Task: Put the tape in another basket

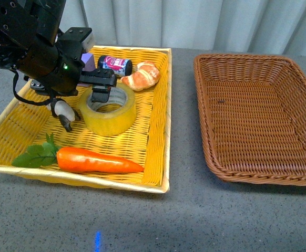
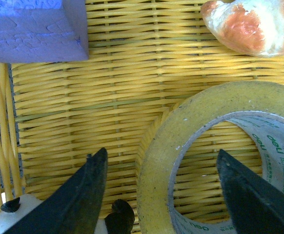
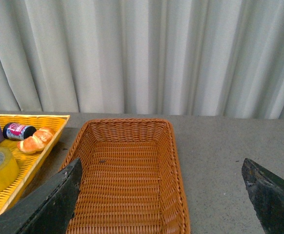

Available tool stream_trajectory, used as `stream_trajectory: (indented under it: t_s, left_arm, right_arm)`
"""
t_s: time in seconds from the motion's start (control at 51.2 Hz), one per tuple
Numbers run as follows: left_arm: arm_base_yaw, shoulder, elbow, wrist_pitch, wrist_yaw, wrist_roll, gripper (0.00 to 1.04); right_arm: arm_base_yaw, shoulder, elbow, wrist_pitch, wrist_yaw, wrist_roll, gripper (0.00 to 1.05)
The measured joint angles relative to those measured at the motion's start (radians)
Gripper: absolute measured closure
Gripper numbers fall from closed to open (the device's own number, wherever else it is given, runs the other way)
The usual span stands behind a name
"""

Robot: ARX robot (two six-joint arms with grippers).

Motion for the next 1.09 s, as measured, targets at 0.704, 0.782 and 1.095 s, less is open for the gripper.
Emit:
stream_trajectory:
  t_s: [0.704,0.782,1.095]
  left_arm:
    - [-0.038,-0.108,0.008,0.011,0.095,0.185,0.89]
    - [-0.055,-0.146,0.008,0.023,0.122,0.245,0.89]
    - [-0.18,-0.183,0.096,-0.058,0.239,0.489,0.89]
  right_arm:
    - [0.0,0.0,0.0,0.0,0.0,0.0,0.09]
    - [0.0,0.0,0.0,0.0,0.0,0.0,0.09]
    - [0.0,0.0,0.0,0.0,0.0,0.0,0.09]
